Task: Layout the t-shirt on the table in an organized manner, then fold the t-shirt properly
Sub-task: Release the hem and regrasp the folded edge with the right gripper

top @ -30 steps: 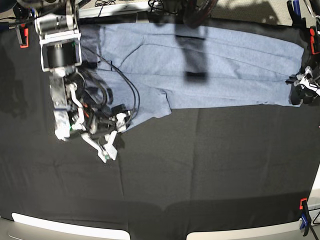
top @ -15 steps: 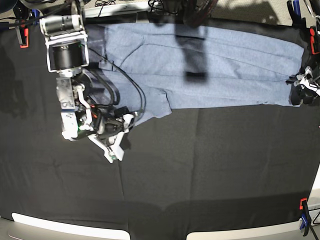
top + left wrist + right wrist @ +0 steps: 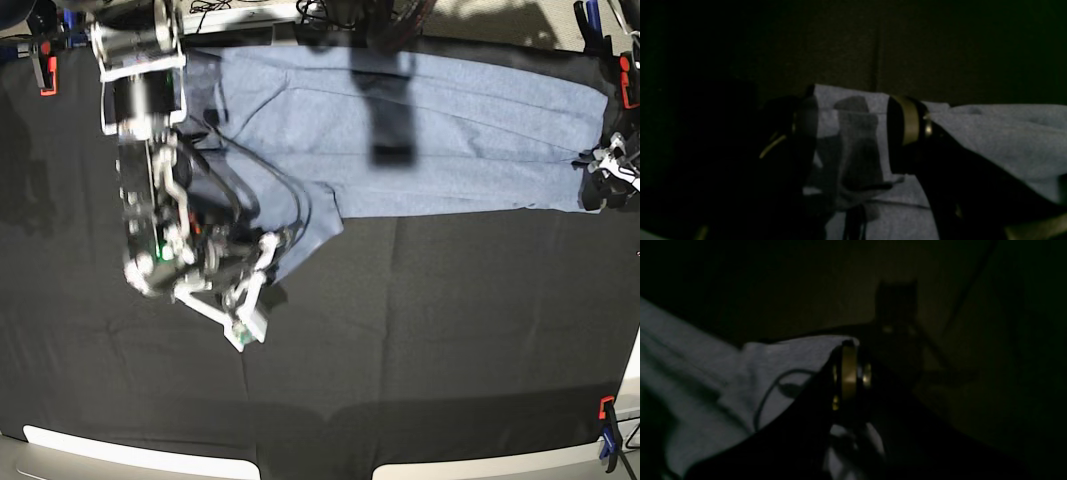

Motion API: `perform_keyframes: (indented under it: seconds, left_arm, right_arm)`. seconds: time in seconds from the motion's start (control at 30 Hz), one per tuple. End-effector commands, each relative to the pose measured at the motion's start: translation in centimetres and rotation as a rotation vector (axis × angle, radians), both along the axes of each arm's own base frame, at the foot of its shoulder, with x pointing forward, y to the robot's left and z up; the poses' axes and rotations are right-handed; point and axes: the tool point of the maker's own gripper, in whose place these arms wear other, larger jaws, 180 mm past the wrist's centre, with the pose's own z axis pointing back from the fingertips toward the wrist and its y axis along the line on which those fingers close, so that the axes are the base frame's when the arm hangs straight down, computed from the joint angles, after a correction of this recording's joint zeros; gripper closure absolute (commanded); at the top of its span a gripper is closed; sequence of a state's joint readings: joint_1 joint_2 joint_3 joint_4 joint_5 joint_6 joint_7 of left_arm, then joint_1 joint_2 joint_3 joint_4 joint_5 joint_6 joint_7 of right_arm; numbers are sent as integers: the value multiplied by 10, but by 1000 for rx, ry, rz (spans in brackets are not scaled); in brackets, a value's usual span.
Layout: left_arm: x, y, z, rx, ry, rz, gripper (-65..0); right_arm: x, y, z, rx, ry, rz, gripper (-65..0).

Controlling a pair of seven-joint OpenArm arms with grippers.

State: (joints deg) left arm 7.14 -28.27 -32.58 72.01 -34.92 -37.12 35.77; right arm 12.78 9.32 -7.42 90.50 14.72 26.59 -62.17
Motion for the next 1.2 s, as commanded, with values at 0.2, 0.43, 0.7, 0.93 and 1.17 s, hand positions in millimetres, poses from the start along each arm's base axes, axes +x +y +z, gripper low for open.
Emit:
perform_keyframes:
  seconds: [0.2, 0.43, 0.7, 0.93, 1.17]
  left_arm:
    - [10, 8, 18, 29, -54, -2, -307]
    - [10, 8, 18, 29, -54, -2, -307]
    - [10, 8, 18, 29, -55, -2, -307]
    - [10, 8, 18, 29, -54, -2, -307]
    - [10, 9, 18, 31, -53, -2, -307]
  right_arm:
    - [-72, 24, 28, 40, -106, 90, 0]
    - [-146, 40, 53, 91, -132, 138, 0]
    - [-187, 43, 46, 109, -57, 142, 0]
    - [-205, 64, 52, 230, -12, 211, -117]
    - [-214, 83, 66, 326, -33, 323, -308]
